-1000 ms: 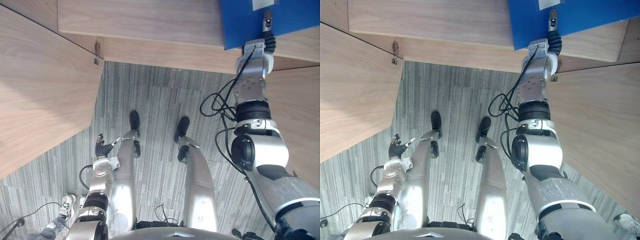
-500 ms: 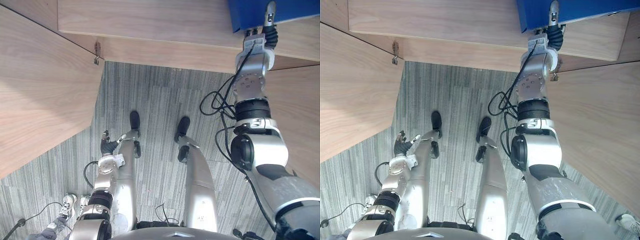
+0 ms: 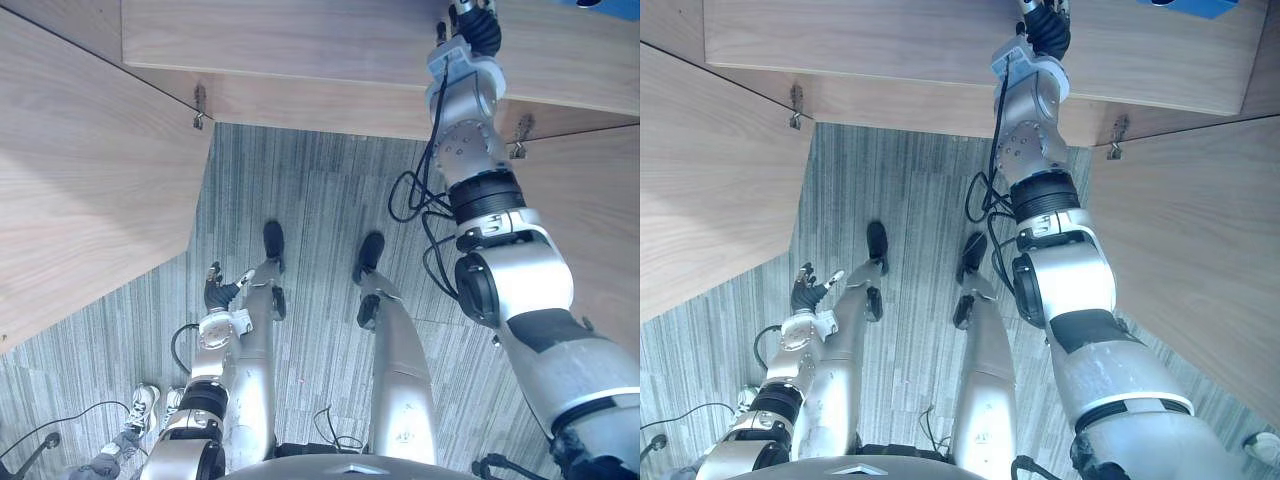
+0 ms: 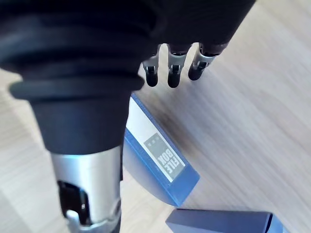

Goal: Walk over to the cabinet, pick up the folder, carry it to the office cabinet, place the folder inside the office cabinet, then close the office cabinet door

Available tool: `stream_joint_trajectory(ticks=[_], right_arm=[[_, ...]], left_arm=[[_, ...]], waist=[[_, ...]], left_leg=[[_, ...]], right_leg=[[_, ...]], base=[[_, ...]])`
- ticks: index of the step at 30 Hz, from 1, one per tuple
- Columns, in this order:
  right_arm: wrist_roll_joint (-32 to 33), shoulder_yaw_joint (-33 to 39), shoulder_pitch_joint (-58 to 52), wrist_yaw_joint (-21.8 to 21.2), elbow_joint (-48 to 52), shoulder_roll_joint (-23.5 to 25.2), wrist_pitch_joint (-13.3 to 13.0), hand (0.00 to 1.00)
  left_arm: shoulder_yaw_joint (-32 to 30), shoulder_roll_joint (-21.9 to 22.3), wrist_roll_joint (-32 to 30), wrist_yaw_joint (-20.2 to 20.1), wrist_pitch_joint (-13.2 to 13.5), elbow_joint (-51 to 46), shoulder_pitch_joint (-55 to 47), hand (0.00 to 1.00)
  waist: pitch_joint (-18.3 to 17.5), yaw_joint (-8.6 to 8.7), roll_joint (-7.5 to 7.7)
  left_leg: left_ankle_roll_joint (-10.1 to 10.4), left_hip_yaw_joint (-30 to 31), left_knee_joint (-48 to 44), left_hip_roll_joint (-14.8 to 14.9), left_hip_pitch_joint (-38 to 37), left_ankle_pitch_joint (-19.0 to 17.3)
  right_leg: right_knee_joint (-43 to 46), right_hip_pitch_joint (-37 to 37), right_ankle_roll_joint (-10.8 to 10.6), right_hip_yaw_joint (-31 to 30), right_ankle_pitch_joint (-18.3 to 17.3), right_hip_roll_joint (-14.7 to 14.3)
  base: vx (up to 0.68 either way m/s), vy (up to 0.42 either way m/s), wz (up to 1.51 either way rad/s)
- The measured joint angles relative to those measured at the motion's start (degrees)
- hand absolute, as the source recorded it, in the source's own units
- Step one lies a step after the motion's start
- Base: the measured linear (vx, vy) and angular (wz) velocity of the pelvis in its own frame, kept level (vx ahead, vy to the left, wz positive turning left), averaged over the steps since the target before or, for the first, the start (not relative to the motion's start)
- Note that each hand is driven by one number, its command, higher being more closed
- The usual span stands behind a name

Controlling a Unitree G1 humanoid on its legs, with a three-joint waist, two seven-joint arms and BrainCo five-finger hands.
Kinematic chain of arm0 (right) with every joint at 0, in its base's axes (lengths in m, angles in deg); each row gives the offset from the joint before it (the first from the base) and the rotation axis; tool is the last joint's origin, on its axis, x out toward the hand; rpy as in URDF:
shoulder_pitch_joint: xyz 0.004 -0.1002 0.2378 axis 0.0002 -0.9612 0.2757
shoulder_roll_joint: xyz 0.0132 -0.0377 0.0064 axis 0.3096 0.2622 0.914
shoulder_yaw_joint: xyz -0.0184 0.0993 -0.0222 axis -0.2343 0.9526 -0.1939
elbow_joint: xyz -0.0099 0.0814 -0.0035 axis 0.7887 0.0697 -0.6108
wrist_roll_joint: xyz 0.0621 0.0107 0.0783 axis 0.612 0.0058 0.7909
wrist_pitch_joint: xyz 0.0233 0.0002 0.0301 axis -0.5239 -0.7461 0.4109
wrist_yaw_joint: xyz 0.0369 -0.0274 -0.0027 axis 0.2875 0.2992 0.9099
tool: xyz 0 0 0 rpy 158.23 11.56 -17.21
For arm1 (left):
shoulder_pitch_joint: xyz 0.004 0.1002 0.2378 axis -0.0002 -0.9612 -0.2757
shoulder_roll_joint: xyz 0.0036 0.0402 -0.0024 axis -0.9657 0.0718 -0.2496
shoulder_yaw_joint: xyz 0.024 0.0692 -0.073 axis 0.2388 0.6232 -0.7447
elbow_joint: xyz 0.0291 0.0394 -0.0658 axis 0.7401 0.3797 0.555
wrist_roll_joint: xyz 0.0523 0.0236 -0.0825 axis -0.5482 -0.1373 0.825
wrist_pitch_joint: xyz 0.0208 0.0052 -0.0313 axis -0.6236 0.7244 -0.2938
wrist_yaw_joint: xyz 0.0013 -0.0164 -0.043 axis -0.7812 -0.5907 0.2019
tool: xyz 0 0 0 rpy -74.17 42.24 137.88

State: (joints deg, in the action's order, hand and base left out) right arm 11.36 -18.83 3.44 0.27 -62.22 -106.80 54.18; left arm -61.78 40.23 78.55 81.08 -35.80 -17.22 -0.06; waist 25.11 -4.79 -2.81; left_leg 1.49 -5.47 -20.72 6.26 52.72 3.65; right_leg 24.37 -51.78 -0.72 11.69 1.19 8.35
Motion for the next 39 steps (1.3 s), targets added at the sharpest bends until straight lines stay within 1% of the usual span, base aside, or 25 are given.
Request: stream_joint_trajectory(ticks=[3, 7, 11, 16, 17, 19, 20, 21, 22, 23, 28, 29, 31, 33, 35, 38, 39], right_arm=[[0.1, -0.5, 1.8, -0.6, -3.2, -0.9, 0.3, 0.0], [0.2, -0.7, 1.8, -1.2, -3.7, -4.0, 1.4, 0.0], [0.2, -1.7, 1.7, -2.3, -5.4, -5.9, 1.8, 0.0], [0.1, -3.8, -0.1, -4.9, -6.5, -8.5, 2.6, 0.0], [-1.0, -5.2, -0.4, -6.0, -7.5, -9.6, 3.1, 0.0], [-4.6, -7.7, -0.8, -7.1, -7.6, -12.2, 4.8, 0.0], [-5.4, -8.3, -0.8, -7.6, -7.7, -12.7, 5.1, 0.0], [-7.8, -9.7, -0.8, -8.4, -8.0, -14.0, 5.7, 0.0], [-8.9, -10.2, -0.8, -8.5, -8.2, -14.5, 6.1, 0.0], [-11.5, -11.8, -0.8, -8.8, -9.3, -15.8, 6.3, 0.0], [-21.8, -15.5, -0.4, -9.8, -13.1, -17.1, 8.4, 0.0], [-23.0, -16.1, -0.3, -9.8, -13.6, -17.1, 8.5, 0.0], [-29.4, -17.7, 0.1, -9.8, -14.4, -18.0, 9.3, 0.0], [-33.5, -18.6, 0.7, -9.7, -14.6, -18.3, 10.0, 0.0], [-37.9, -18.7, 1.9, -9.4, -14.9, -18.4, 11.0, 0.0], [-46.8, -18.3, 2.3, -7.7, -14.7, -19.3, 11.7, 0.0], [-49.8, -17.2, 2.3, -7.1, -14.1, -19.4, 12.3, 0.0]], left_arm=[[0.2, 0.0, 1.0, 0.0, 0.1, 0.0, -0.2, 0.0], [0.3, -0.1, 1.8, 0.0, 0.2, 0.0, -0.4, 0.0], [0.6, -0.2, 2.1, -0.3, 0.2, 0.0, -0.6, 0.0], [1.8, -0.8, 2.0, -1.4, 0.2, 0.0, -1.1, 0.0], [1.9, -1.1, 2.0, -1.8, 0.3, 0.0, -1.5, 0.0], [2.3, -1.9, 2.0, -2.4, 0.3, 0.0, -2.1, 0.0], [2.4, -2.1, 2.0, -2.4, 0.3, 0.0, -2.3, 0.0], [2.5, -2.4, 2.0, -2.5, 0.3, 0.0, -2.7, 0.0], [2.5, -2.5, 2.0, -2.7, 0.3, 0.0, -2.9, 0.0], [2.8, -2.7, 1.9, -3.0, 0.3, 0.0, -3.4, 0.0], [2.8, -2.9, 1.5, -3.6, 0.1, 1.1, -3.5, 0.0], [2.8, -2.9, 1.3, -3.7, 0.1, 1.1, -3.5, 0.0], [2.8, -2.9, 0.6, -3.7, 0.1, 1.2, -3.5, 0.0], [2.6, -3.0, 0.0, -3.7, 0.1, 2.1, -3.5, 0.0], [2.2, -2.8, -0.4, -3.6, -0.1, 3.0, -3.5, 0.0], [1.6, -2.6, -0.4, -3.6, -0.4, 3.3, -3.5, 0.0], [1.5, -2.5, -0.4, -3.5, -0.5, 3.3, -3.5, 0.0]], waist=[[0.0, 0.04, 0.0], [0.0, 0.02, 0.0], [0.0, 0.05, 0.0], [0.0, 0.19, 0.0], [0.0, 0.25, 0.02], [0.0, 0.37, 0.02], [0.0, 0.49, 0.02], [0.0, 0.68, 0.02], [0.0, 0.72, 0.03], [0.0, 0.72, 0.03], [0.0, 0.89, 0.08], [-0.1, 0.9, 0.15], [-0.3, 0.74, 0.16], [-0.3, 0.96, 0.16], [-0.3, 1.34, 0.16], [-0.3, 1.46, 0.17], [-0.3, 1.57, 0.17]], left_leg=[[0.3, 0.1, 3.0, -0.5, -1.2, 2.0], [0.6, 0.7, 5.5, -0.8, -1.6, 3.7], [0.5, 0.7, 5.9, -0.8, -1.9, 4.1], [0.5, 0.6, 5.9, -0.8, -3.1, 4.1], [0.6, 0.6, 6.0, -0.8, -3.5, 4.0], [0.7, 0.1, 6.4, -0.6, -3.6, 4.0], [0.5, -0.3, 6.7, -0.6, -3.7, 4.1], [0.4, -1.3, 7.2, -0.2, -3.8, 4.4], [0.4, -1.5, 7.2, -0.2, -3.8, 4.6], [0.1, -1.7, 7.2, -0.2, -3.9, 4.9], [0.1, -2.1, 7.2, 0.0, -5.3, 4.8], [0.1, -2.2, 7.2, 0.1, -5.4, 4.8], [0.2, -2.3, 7.6, 0.3, -5.6, 4.9], [0.2, -2.4, 8.0, 0.3, -5.7, 5.2], [0.1, -2.4, 8.1, 0.4, -5.7, 5.3], [0.2, -2.5, 8.3, 0.6, -5.9, 5.5], [0.2, -2.5, 8.8, 0.6, -6.2, 5.7]], right_leg=[[0.0, 0.0, 0.2, 0.6, -0.1, 0.5], [0.1, 0.0, 0.5, 1.9, -0.3, 0.9], [0.3, 0.2, 0.6, 2.1, -0.4, 1.0], [0.0, 1.6, 0.6, 2.3, -0.4, 1.0], [-0.1, 2.0, 0.6, 2.4, -0.5, 1.0], [-0.5, 2.1, 0.5, 2.4, -0.4, 1.0], [-0.7, 2.1, 0.5, 2.4, -0.4, 1.0], [-1.0, 2.1, 0.3, 2.4, -0.1, 1.1], [-1.0, 2.1, 0.3, 2.4, -0.1, 1.1], [-1.3, 2.3, 0.2, 2.4, 0.1, 1.1], [-1.8, 3.8, 0.1, 2.2, 0.3, 0.9], [-1.8, 3.8, 0.1, 2.1, 0.3, 0.9], [-2.1, 3.8, 0.2, 2.1, 0.5, 0.6], [-2.3, 3.8, 0.3, 2.1, 0.6, 0.5], [-2.5, 3.8, 0.3, 2.1, 0.7, 0.4], [-3.2, 4.2, 0.3, 2.2, 1.3, 0.1], [-3.7, 4.4, 0.3, 2.2, 1.6, 0.0]], base=[[0.02, -0.042, 0.2], [0.02, -0.05, 0.15], [0.01, -0.039, 0.05], [0.01, -0.035, 0.02], [0.0, -0.036, 0.02], [0.0, -0.038, 0.0], [0.01, -0.035, 0.01], [0.0, 0.0, 0.0], [0.02, -0.044, -0.01], [0.02, -0.037, -0.02], [0.02, -0.042, -0.03], [0.01, -0.052, -0.06], [0.01, -0.06, -0.05], [0.01, -0.066, -0.03], [0.01, -0.052, -0.03], [0.02, -0.047, -0.02], [0.02, -0.044, -0.03]])
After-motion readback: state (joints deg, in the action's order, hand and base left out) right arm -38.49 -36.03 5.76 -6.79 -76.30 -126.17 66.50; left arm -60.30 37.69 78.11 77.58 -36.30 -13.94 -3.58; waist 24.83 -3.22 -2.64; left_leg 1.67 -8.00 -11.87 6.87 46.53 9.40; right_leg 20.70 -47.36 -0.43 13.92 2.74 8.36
